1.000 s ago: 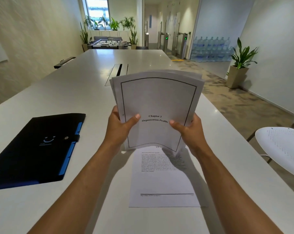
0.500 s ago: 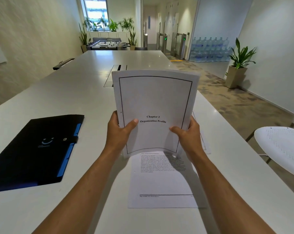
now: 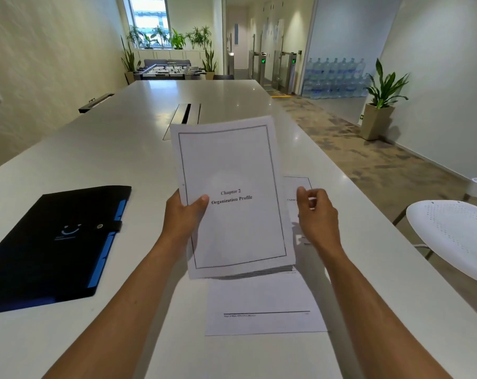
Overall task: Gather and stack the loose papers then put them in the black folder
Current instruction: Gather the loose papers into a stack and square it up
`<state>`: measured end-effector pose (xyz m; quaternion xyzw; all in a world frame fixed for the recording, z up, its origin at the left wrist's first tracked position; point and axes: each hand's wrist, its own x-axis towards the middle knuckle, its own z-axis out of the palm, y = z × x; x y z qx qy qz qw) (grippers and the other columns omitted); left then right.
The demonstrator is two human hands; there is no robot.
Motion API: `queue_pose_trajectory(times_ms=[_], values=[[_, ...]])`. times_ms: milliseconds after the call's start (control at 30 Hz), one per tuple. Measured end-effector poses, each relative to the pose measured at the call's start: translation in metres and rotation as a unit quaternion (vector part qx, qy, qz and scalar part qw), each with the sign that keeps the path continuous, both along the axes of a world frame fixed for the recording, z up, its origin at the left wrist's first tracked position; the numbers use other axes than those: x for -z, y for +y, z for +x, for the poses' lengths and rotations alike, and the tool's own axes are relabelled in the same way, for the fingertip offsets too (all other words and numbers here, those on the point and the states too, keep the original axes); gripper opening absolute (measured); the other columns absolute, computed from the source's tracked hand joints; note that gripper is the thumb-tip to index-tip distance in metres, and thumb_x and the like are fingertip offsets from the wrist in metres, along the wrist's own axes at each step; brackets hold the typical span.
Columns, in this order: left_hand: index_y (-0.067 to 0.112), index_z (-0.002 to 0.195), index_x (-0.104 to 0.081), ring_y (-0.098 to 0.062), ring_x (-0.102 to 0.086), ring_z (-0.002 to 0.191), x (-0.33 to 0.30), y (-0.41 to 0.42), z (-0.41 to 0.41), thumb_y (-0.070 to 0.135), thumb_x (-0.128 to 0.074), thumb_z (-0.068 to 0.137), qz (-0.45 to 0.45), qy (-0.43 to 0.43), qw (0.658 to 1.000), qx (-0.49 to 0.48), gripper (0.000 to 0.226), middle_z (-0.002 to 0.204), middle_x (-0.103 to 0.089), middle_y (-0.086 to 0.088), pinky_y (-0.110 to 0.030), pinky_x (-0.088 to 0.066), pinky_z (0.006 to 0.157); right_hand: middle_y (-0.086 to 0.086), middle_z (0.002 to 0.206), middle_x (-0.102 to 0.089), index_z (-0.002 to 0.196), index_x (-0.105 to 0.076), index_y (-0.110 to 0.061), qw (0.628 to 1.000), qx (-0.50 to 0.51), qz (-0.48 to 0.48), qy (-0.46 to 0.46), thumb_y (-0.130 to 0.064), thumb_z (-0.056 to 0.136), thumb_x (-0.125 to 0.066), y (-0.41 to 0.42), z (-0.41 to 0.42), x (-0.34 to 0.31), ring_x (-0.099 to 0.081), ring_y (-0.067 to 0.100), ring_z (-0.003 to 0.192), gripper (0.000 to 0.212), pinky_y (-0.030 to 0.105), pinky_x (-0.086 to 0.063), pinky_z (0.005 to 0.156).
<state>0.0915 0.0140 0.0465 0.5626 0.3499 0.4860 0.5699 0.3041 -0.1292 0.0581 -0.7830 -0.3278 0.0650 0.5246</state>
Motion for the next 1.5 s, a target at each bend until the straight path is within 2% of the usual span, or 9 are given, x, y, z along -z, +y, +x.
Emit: queue_pose_trajectory(times_ms=[300,400,533,733,867,1033,1167,1300,1500], values=[[0.003,0.129,-0.053,-0.025,-0.063,0.099,0.063,0.020,-0.017,-0.014,-0.056,0.087,-0.181,0.100,0.978,0.033,0.045,0.117,-0.064,-0.013,-0.033,-0.045,0.096,0.012,0.121,-0.059,0.125,-0.043,-0.011,0.923,-0.040,-0.364,-0.117,-0.057,0.077,-0.069,-0.018,0.004,0.028,-0.058,0.032,0.109,0.072,0.034,-0.038,0.073],[0.001,0.133,-0.050,-0.026,-0.062,0.104,0.066,0.024,-0.018,-0.016,-0.053,0.088,-0.174,0.110,0.977,0.061,0.048,0.118,-0.063,-0.012,-0.038,-0.041,0.104,0.014,0.121,-0.059,0.127,-0.040,-0.010,0.904,-0.032,-0.396,-0.155,-0.052,0.077,-0.073,-0.016,-0.004,0.030,-0.058,0.033,0.108,0.073,0.033,-0.038,0.071],[0.005,0.128,-0.054,-0.012,-0.064,0.093,0.068,0.025,-0.020,-0.014,-0.054,0.088,-0.164,0.116,0.977,0.067,0.044,0.100,-0.067,0.002,-0.031,-0.044,0.094,0.015,0.120,-0.059,0.128,-0.038,-0.008,0.894,-0.029,-0.415,-0.170,-0.047,0.074,-0.078,-0.009,-0.011,0.030,-0.058,0.033,0.108,0.078,0.034,-0.039,0.070],[0.014,0.120,-0.058,-0.012,-0.065,0.094,0.073,0.023,-0.022,-0.008,-0.059,0.088,-0.142,0.121,0.981,0.060,0.039,0.103,-0.068,0.003,-0.029,-0.048,0.087,0.015,0.121,-0.059,0.131,-0.039,-0.004,0.893,-0.020,-0.422,-0.157,-0.043,0.070,-0.083,-0.002,-0.011,0.030,-0.057,0.033,0.111,0.085,0.037,-0.046,0.078],[0.011,0.125,-0.057,-0.012,-0.065,0.094,0.073,0.022,-0.021,-0.007,-0.059,0.088,-0.142,0.117,0.981,0.063,0.041,0.100,-0.068,0.004,-0.029,-0.049,0.087,0.011,0.113,-0.060,0.114,-0.047,-0.009,0.919,-0.042,-0.388,-0.059,-0.042,0.069,-0.084,-0.007,-0.004,0.031,-0.058,0.031,0.106,0.067,0.034,-0.043,0.075],[0.017,0.117,-0.059,-0.009,-0.067,0.091,0.069,0.015,-0.021,-0.006,-0.061,0.087,-0.140,0.102,0.983,0.068,0.038,0.099,-0.070,0.006,-0.019,-0.051,0.074,0.003,0.080,-0.055,0.081,-0.048,-0.011,0.952,-0.063,-0.298,0.024,-0.024,0.078,-0.079,-0.011,0.003,0.035,-0.054,0.018,0.071,0.033,0.024,-0.037,0.055],[0.016,0.117,-0.060,-0.013,-0.068,0.096,0.065,0.008,-0.023,-0.005,-0.062,0.087,-0.139,0.084,0.983,0.082,0.037,0.106,-0.071,0.001,-0.023,-0.052,0.080,0.009,0.090,-0.064,0.088,-0.057,-0.007,0.978,-0.090,-0.148,0.119,-0.006,0.084,-0.063,-0.009,-0.001,0.042,-0.061,0.021,0.065,0.007,0.022,-0.045,0.045],[0.018,0.120,-0.061,-0.015,-0.068,0.103,0.057,0.000,-0.028,0.005,-0.067,0.087,-0.146,0.053,0.982,0.103,0.036,0.111,-0.073,0.002,-0.029,-0.050,0.090,0.008,0.102,-0.068,0.103,-0.059,-0.010,0.980,-0.096,-0.067,0.162,-0.010,0.091,-0.060,-0.006,0.004,0.043,-0.066,0.019,0.082,0.013,0.025,-0.052,0.065],[0.021,0.118,-0.063,-0.011,-0.068,0.105,0.050,-0.013,-0.021,0.016,-0.069,0.089,-0.118,0.041,0.981,0.145,0.031,0.112,-0.073,0.005,-0.021,-0.052,0.081,0.012,0.120,-0.065,0.124,-0.054,-0.005,0.967,-0.122,0.016,0.224,-0.012,0.097,-0.055,-0.002,0.011,0.042,-0.062,0.025,0.111,0.028,0.038,-0.046,0.102]])
